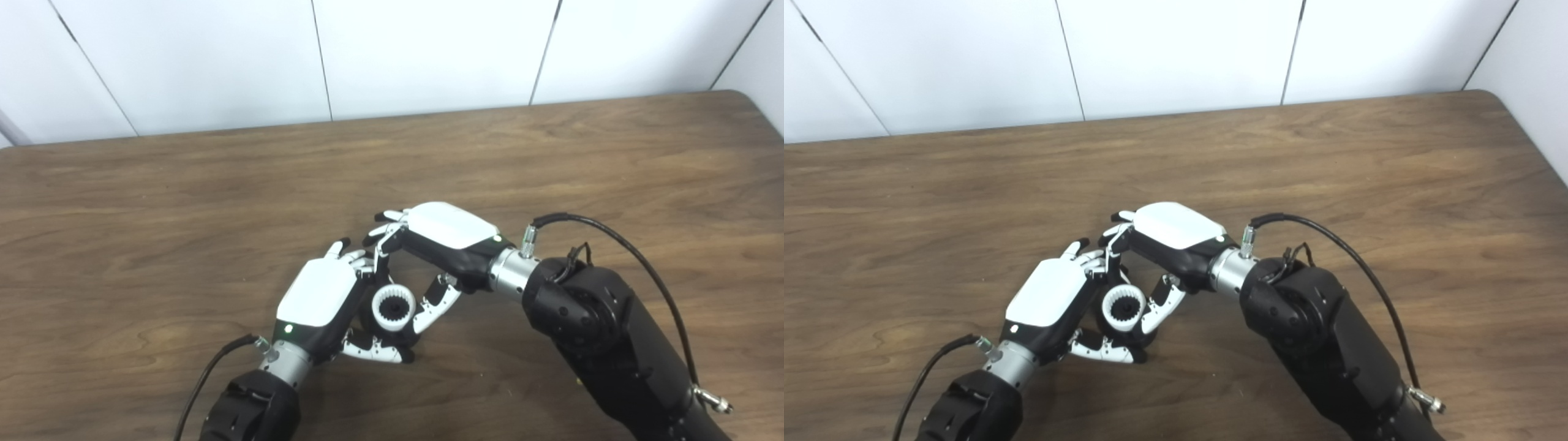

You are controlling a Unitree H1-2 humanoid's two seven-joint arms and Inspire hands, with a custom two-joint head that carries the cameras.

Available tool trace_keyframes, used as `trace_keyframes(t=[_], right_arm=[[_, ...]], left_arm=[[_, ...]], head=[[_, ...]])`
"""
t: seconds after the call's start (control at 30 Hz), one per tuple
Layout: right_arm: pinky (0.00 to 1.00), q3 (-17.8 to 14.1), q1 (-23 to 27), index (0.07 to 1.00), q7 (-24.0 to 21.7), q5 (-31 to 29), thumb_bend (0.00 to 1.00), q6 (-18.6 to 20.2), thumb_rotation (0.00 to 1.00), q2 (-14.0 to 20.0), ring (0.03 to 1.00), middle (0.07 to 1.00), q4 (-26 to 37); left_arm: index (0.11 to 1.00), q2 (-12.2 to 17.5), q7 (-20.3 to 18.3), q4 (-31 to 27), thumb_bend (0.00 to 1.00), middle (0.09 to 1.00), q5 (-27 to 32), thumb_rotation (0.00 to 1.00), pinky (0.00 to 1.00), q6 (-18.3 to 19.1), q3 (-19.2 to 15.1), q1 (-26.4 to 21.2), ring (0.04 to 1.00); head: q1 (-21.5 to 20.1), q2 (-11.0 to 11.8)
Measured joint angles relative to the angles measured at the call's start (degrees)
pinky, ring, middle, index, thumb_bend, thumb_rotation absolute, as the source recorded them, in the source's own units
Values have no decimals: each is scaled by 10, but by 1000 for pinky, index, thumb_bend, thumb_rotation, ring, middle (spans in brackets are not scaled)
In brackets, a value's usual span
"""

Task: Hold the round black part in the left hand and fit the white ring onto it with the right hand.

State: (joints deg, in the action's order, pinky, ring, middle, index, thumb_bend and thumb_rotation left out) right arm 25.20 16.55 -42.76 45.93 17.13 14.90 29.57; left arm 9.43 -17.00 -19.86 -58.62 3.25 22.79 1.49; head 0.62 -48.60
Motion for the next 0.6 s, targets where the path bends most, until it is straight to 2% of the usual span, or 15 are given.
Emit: trace_keyframes(t=[0.6], right_arm=[[952,-1,-3,484,4,7,523,-18,130,4,971,849,-9]], left_arm=[[486,1,0,-1,521,773,0,52,995,0,1,0,874]], head=[[-1,-2]])
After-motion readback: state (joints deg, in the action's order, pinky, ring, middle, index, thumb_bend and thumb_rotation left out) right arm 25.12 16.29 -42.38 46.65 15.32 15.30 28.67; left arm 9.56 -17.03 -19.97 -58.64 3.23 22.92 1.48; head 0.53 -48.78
